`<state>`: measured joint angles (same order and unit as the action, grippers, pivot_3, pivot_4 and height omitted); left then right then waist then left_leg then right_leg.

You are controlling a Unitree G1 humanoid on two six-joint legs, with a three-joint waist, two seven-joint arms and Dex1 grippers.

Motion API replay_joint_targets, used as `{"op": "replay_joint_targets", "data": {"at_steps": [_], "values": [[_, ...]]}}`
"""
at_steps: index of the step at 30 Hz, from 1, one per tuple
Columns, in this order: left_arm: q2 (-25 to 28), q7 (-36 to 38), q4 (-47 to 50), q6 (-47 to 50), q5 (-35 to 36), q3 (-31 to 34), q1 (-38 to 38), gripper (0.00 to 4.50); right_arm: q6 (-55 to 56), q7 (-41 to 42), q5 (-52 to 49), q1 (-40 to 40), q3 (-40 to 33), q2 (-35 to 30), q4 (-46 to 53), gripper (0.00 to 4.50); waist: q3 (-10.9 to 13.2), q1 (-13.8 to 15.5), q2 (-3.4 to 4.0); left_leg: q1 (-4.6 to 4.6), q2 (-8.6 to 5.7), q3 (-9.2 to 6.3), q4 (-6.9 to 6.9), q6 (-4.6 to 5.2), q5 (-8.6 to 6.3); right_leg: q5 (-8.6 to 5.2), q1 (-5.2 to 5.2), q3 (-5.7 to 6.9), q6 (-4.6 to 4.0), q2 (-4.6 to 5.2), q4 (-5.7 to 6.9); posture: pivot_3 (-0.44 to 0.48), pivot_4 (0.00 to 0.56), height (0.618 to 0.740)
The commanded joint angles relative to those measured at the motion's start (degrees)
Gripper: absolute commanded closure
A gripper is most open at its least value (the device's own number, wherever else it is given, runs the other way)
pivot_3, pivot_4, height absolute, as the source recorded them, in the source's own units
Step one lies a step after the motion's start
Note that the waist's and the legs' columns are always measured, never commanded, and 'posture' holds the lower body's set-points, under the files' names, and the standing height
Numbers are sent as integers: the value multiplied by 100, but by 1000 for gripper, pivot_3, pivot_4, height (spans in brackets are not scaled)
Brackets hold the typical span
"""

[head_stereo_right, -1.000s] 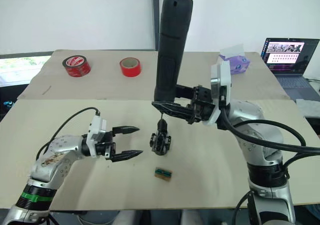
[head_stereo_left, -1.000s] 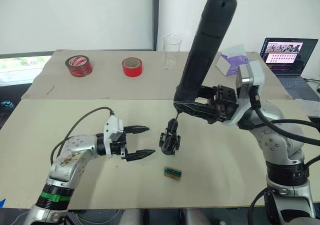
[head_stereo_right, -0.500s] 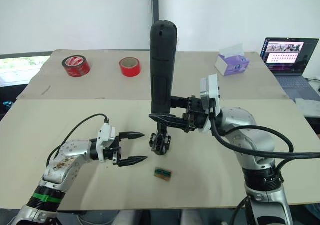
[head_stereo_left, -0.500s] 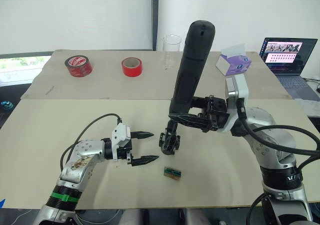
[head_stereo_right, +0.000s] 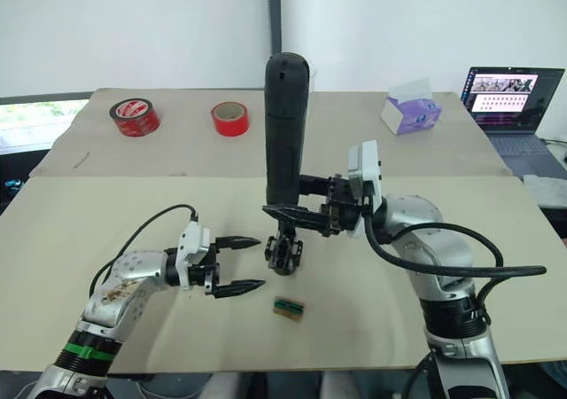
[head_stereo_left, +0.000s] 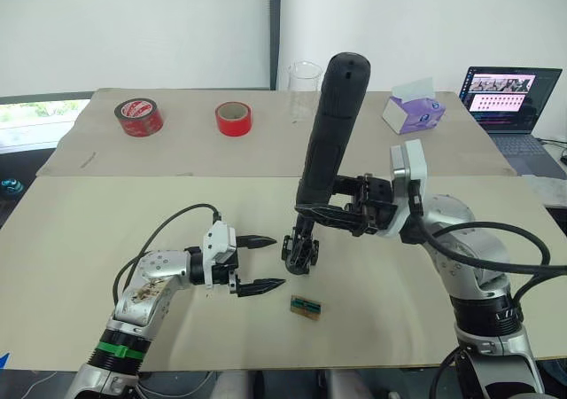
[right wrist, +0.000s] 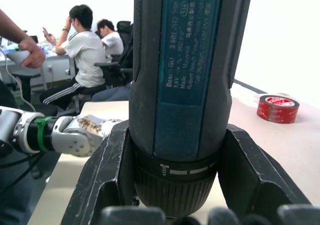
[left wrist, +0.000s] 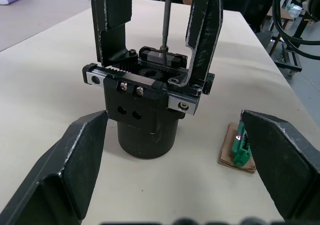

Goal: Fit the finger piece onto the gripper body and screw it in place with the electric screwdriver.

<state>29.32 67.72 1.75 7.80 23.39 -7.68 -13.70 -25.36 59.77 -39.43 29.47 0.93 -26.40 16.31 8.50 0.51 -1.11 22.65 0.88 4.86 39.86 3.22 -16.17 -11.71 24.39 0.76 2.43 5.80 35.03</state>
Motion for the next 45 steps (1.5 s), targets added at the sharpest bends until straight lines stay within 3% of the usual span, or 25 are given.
{"op": "replay_joint_targets", "data": {"at_steps": [1,45], "values": [[-30,-28,141,-38,11,17,-70,0,204,34,-96,205,-113,63,132,2584,0,0,0,0,0,0,0,0,0,0,0,0,0,0,0,0,150,740],[-63,-59,170,-184,-119,-54,128,0,-275,25,-307,261,14,156,233,2584,0,-3,0,0,0,0,0,-1,0,1,0,1,0,1,1,0,150,740]]}}
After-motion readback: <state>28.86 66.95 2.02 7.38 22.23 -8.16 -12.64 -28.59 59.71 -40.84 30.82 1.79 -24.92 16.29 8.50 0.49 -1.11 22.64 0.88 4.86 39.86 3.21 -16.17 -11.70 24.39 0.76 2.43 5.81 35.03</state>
